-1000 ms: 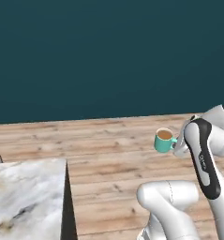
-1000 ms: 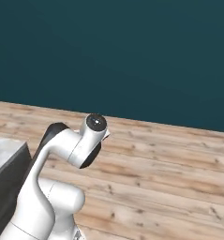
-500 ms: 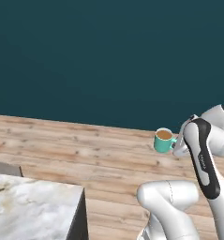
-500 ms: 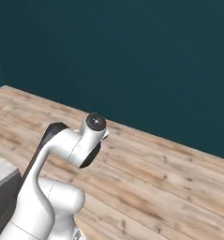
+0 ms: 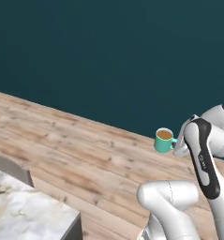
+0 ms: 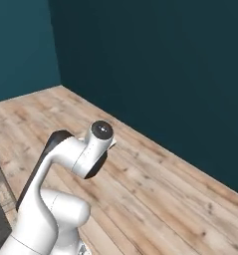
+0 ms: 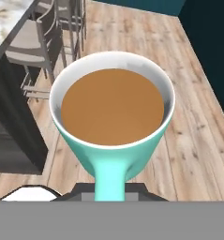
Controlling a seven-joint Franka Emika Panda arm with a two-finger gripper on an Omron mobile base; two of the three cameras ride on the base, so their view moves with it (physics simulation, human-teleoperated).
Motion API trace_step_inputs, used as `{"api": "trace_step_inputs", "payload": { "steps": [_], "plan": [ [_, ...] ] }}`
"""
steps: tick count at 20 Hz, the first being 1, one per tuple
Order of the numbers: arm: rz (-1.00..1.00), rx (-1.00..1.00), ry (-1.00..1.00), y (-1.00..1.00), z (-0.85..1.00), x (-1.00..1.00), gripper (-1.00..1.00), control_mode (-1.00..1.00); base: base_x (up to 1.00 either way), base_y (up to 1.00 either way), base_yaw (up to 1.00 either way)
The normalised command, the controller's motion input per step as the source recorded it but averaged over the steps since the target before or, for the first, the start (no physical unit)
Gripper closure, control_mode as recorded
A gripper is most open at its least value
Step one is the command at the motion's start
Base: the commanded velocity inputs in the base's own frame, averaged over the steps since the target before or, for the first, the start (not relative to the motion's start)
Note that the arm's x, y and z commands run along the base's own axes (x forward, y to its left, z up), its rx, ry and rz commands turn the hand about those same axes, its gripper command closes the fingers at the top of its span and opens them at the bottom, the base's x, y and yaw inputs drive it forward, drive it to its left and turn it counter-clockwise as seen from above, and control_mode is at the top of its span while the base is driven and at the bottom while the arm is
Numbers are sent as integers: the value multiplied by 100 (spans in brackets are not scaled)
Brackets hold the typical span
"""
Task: Pick up the brewed coffee from the coffee machine and place it next to the breakfast plate on the dining counter.
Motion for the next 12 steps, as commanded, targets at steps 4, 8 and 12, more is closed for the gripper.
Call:
{"api": "trace_step_inputs", "payload": {
  "steps": [4, 8, 12],
  "plan": [
    [0, 0, 0, 0, 0, 0, 100, 100, 83, -26, 57],
    [0, 0, 0, 0, 0, 0, 100, 100, 89, -20, 59],
    [0, 0, 0, 0, 0, 0, 100, 100, 96, -18, 58]
  ]
}}
